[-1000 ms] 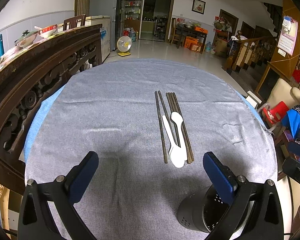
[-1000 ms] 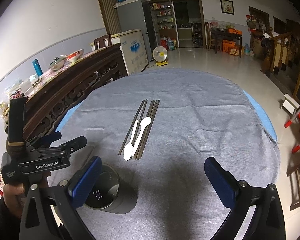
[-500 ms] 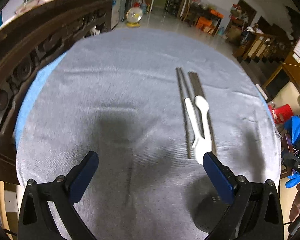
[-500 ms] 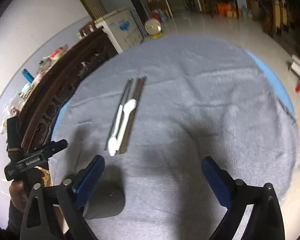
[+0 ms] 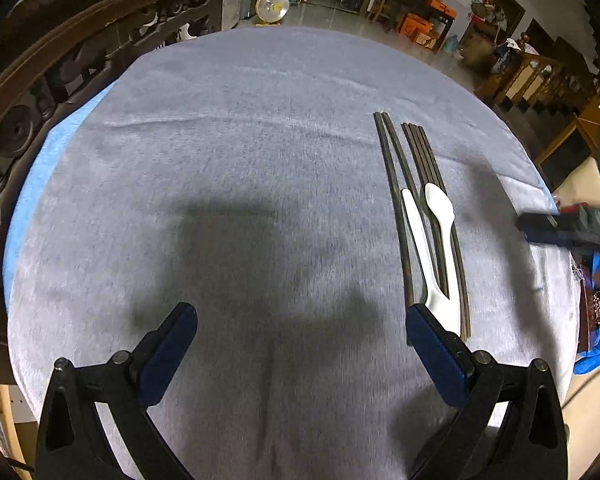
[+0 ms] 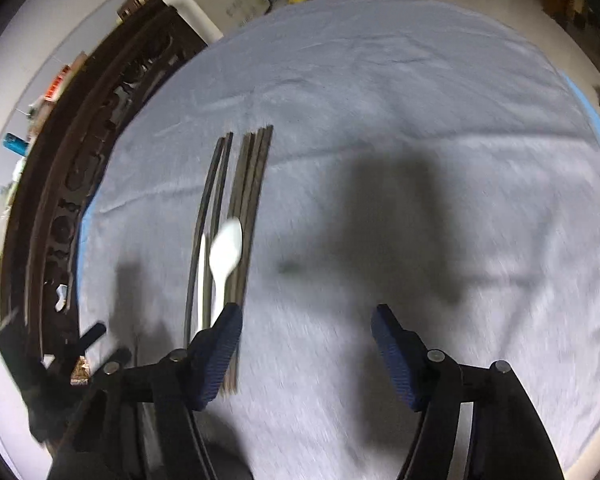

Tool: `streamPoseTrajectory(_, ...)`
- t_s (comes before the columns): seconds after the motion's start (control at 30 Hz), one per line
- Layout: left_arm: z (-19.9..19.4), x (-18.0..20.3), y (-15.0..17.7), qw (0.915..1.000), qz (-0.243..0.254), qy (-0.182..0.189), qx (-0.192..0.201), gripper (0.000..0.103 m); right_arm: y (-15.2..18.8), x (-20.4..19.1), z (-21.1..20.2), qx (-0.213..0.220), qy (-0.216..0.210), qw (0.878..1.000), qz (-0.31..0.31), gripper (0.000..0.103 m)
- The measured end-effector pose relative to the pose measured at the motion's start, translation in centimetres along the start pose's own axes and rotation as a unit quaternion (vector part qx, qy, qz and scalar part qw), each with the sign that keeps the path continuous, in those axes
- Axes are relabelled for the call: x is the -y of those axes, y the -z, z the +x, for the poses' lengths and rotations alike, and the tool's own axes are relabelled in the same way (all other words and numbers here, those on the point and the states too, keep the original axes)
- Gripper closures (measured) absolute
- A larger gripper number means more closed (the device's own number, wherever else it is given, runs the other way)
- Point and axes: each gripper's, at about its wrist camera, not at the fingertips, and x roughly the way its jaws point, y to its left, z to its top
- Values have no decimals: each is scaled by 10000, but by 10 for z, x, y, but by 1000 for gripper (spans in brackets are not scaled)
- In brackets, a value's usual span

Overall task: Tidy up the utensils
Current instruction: 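Move both tools forward over the row of chopsticks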

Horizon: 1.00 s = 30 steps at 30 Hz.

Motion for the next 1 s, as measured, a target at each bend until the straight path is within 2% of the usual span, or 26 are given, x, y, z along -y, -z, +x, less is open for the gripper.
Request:
streamPoseTrajectory(0.1, 6, -2, -2, 10000, 13, 16, -47, 0, -31, -18, 19, -161, 202, 9996, -96, 36)
streamPoseTrajectory(0.27, 15, -6, -5, 10000, 9, 19, -64, 0, -54, -35, 40, -338, 436, 9984, -132, 36)
streamPoseTrajectory(0.43, 17, -9, -8, 10000, -6, 26, -58, 0, -58, -47, 62, -597, 785, 9949, -227, 50)
streamPoseTrajectory(0.67, 18, -11, -10, 10000, -43, 21, -80, 0, -58, -56, 69, -611, 1247, 9895, -413, 54)
streamPoseTrajectory(0.73, 18, -11, -10, 10000, -48, 29, -64, 0, -58, -51, 66, -612, 1241, 9898, -331, 54)
streamPoseTrajectory(0.83, 20, -6, -14, 10000, -27, 10, -79, 0, -58, -50, 64, -627, 1158, 9906, -380, 62)
streamPoseTrajectory(0.9, 21, -2, -21, 9999, 13, -51, -95, 0, -56, -58, 67, -622, 1141, 9901, -527, 75)
streamPoseTrajectory(0.93, 22, 1, -26, 9999, 39, -89, -88, 0, -55, -66, 73, -624, 1164, 9893, -617, 78)
streamPoseTrajectory(1.0, 23, 3, -33, 9998, 75, -151, -95, 0, -51, -70, 76, -634, 1331, 9850, -900, 91)
